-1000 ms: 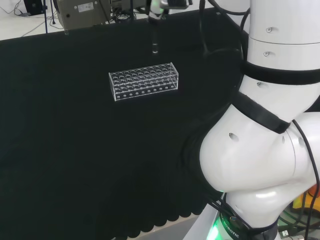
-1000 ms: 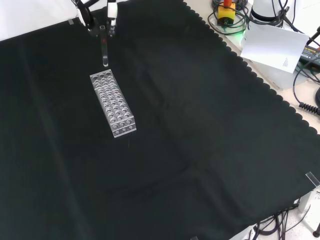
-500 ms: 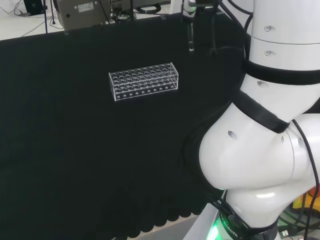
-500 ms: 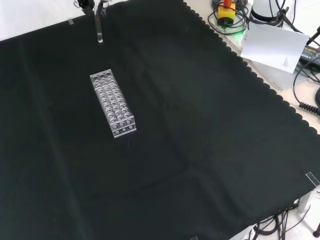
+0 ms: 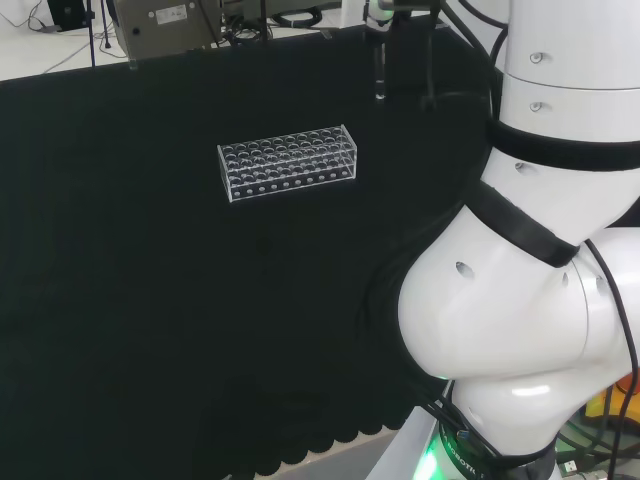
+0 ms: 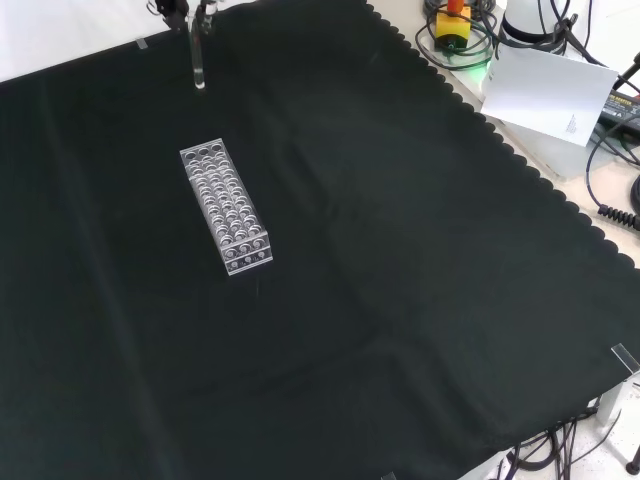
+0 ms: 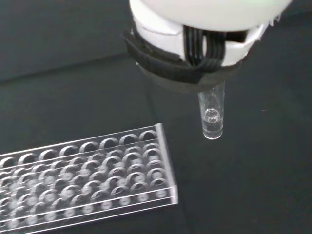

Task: Shake the test tube.

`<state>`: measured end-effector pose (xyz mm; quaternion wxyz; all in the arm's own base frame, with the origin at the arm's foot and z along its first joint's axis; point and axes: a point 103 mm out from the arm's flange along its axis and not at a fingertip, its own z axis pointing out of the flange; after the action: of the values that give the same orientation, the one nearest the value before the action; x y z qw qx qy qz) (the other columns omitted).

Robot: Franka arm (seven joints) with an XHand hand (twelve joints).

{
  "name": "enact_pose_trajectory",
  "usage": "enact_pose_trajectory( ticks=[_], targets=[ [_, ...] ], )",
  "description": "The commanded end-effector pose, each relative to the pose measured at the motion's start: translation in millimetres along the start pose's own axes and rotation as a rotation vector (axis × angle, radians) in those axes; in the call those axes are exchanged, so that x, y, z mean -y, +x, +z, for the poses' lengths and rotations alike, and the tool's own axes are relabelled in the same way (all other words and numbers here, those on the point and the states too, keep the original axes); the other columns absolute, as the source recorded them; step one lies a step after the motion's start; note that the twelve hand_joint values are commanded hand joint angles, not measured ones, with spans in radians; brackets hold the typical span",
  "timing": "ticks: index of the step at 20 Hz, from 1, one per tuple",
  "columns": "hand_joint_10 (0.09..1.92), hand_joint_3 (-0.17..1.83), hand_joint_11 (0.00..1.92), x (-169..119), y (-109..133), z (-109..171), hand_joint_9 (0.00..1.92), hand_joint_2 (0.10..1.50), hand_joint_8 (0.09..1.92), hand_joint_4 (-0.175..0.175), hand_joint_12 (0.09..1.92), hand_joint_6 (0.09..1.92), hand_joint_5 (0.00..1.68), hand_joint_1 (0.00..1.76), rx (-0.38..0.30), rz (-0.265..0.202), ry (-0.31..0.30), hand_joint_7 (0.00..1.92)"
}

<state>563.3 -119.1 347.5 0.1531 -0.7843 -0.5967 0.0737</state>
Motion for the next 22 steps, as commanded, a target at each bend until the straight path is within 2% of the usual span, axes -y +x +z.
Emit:
enact_pose_trajectory(
  ticks=[1, 7, 10, 15, 22],
  targets=[
    [0.09, 0.6, 1.19, -0.1, 48.6, 15.0, 1.54, 0.63, 0.66, -0.175, 0.85, 0.3, 1.35, 1.44, -0.04, -0.117, 0.015, 1.44],
    [0.09, 0.6, 1.19, 1.4, 91.5, 15.5, 1.54, 0.63, 0.66, -0.175, 0.85, 0.3, 1.35, 1.44, -0.069, -0.22, 0.016, 1.44],
    [0.09, 0.6, 1.19, 2.0, 99.8, 12.9, 1.54, 0.63, 0.66, -0.175, 0.85, 0.3, 1.35, 1.44, -0.067, -0.243, 0.012, 1.44],
    [0.09, 0.6, 1.19, -0.7, 87.6, 10.5, 1.54, 0.63, 0.66, -0.175, 0.85, 0.3, 1.35, 1.44, -0.053, -0.207, 0.012, 1.44],
    [0.09, 0.6, 1.19, -5.7, 41.6, 5.6, 1.54, 0.63, 0.66, -0.175, 0.85, 0.3, 1.35, 1.44, -0.009, -0.094, 0.009, 1.44]
  ],
)
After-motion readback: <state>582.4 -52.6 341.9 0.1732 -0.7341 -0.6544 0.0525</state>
